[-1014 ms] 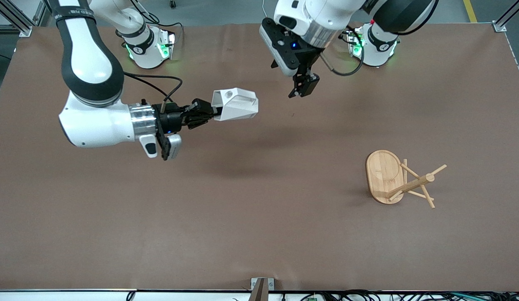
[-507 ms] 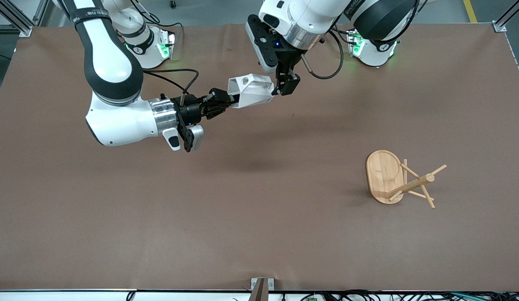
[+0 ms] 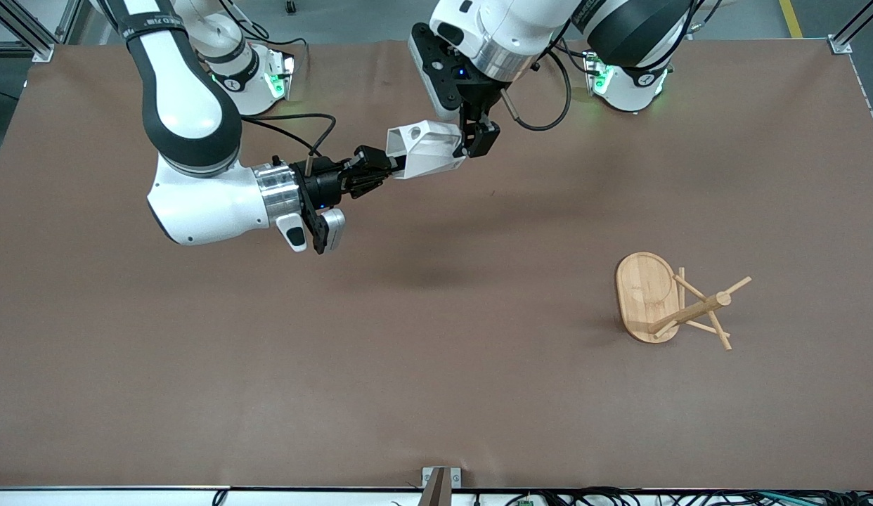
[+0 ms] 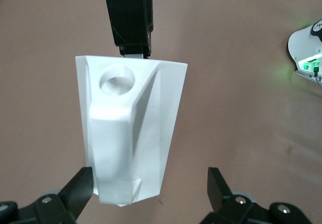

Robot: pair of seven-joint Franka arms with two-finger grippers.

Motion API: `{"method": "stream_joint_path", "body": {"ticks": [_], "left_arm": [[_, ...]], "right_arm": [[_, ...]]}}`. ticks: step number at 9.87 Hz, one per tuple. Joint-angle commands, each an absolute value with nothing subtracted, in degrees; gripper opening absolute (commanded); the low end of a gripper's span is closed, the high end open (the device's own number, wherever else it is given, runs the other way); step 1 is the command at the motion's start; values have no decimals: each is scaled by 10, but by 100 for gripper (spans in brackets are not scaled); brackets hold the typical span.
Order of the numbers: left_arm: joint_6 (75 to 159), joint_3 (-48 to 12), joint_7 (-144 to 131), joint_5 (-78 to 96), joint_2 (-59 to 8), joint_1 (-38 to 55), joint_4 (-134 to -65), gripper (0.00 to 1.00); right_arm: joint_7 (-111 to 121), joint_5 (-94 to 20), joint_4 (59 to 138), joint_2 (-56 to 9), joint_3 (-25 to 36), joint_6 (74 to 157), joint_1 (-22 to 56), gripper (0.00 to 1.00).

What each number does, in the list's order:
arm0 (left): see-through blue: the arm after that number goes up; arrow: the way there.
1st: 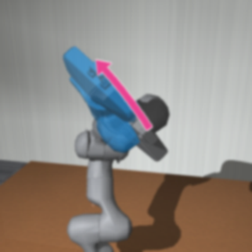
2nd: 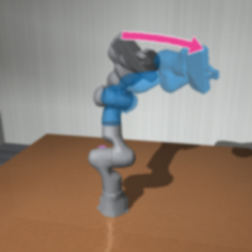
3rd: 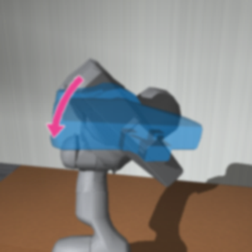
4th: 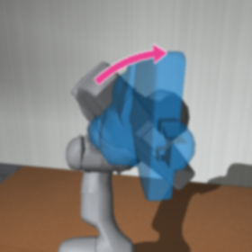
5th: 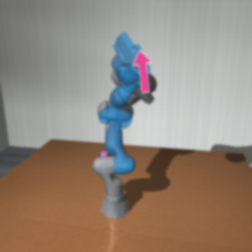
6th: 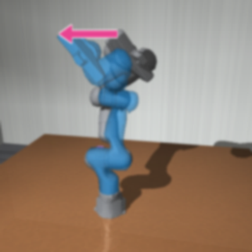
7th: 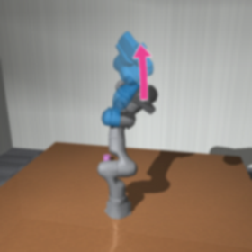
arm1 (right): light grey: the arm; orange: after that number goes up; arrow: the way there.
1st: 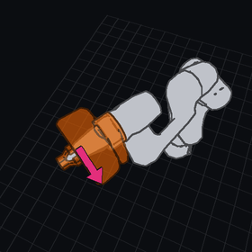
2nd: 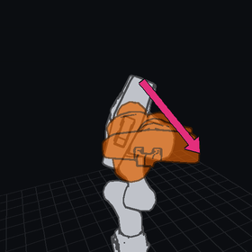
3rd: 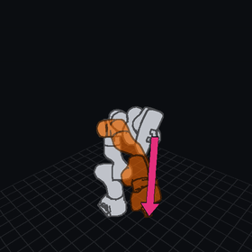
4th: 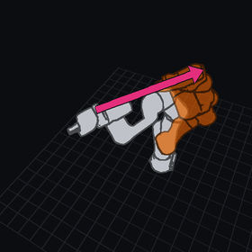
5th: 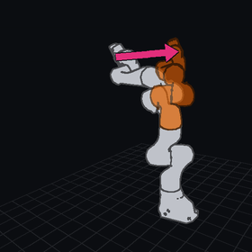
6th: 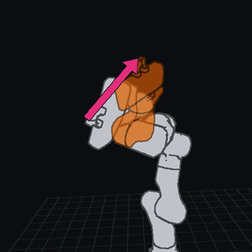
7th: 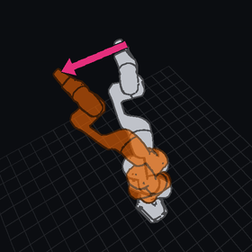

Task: Hang cup on rack
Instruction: 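Grasp the cup body with the left gripper beside the right gripper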

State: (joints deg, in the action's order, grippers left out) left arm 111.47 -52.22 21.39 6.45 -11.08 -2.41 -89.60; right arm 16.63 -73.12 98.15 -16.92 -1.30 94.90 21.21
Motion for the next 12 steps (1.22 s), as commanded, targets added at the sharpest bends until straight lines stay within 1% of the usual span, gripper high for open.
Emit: {"method": "stream_joint_path", "body": {"ticks": [1, 5, 8, 9, 10, 11, 12], "left_arm": [[1145, -525, 221, 60, -115, -24, -920, 100], [1157, -525, 231, 33, -117, -23, -927, 100], [1157, -525, 246, 35, -117, -25, -935, 96], [1157, -525, 247, 34, -117, -26, -935, 87], [1157, -525, 247, 35, -117, -28, -935, 72], [1156, -525, 246, 35, -117, -28, -935, 54], [1153, -525, 246, 36, -117, -31, -935, 38]], "right_arm": [[175, -758, 983, -166, -22, 946, 209, 0], [176, -757, 983, -165, -24, 943, 208, 0], [174, -757, 983, -163, -25, 942, 208, 1], [174, -757, 983, -163, -25, 942, 208, 1], [174, -757, 983, -163, -25, 942, 208, 1], [174, -757, 983, -163, -25, 942, 208, 1], [174, -757, 983, -163, -25, 942, 207, 1]]}}
